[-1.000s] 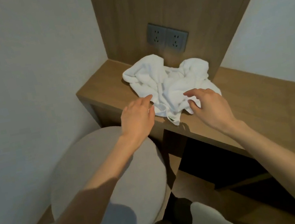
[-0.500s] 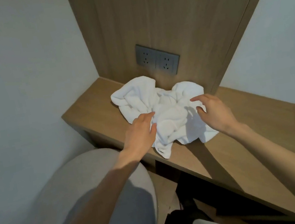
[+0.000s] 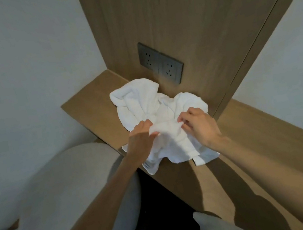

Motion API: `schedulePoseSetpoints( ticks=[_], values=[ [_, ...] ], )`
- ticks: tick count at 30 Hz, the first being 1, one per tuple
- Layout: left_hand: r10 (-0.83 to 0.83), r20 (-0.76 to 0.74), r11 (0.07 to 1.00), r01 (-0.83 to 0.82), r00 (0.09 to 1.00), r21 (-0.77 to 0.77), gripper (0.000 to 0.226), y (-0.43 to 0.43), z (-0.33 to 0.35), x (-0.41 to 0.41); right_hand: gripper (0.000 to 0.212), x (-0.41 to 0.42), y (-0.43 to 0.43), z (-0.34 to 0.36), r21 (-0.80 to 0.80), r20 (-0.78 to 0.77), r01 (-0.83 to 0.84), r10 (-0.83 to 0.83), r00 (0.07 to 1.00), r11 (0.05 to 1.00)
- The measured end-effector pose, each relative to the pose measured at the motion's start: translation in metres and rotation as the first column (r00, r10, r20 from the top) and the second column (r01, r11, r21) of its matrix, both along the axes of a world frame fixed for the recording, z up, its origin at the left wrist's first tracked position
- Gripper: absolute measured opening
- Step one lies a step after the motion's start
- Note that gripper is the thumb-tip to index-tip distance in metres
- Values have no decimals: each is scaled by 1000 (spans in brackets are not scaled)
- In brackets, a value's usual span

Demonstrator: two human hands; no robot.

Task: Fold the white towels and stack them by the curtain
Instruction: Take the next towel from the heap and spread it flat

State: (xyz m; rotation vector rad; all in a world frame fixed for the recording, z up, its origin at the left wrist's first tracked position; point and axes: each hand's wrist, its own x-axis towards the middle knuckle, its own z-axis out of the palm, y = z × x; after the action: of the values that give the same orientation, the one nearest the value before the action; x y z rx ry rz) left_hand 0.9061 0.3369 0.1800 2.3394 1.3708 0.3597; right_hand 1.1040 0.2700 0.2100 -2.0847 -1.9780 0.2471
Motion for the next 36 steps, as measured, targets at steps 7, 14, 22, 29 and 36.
schedulePoseSetpoints(
  ticks=[7,14,22,29,36],
  values=[
    [8,426,1000,-1,904,-17,12,9,55,-2,14,-1,-7,41,352,-115,36,5,993,935],
    [-216,640,976,145,738,162,12,14,158,21,12,-8,-19,127,583,-356,305,-101,929,753],
    [-471,694,882,301,545,362,4,-11,247,78,17,17,-90,219,742,-357,464,-301,884,484],
    [-674,512,738,526,533,423,18,-59,249,149,15,61,-185,222,693,-363,611,-547,754,383],
    [-776,425,608,732,466,307,24,-111,197,229,13,126,-265,173,522,-384,761,-690,614,386]
  ],
)
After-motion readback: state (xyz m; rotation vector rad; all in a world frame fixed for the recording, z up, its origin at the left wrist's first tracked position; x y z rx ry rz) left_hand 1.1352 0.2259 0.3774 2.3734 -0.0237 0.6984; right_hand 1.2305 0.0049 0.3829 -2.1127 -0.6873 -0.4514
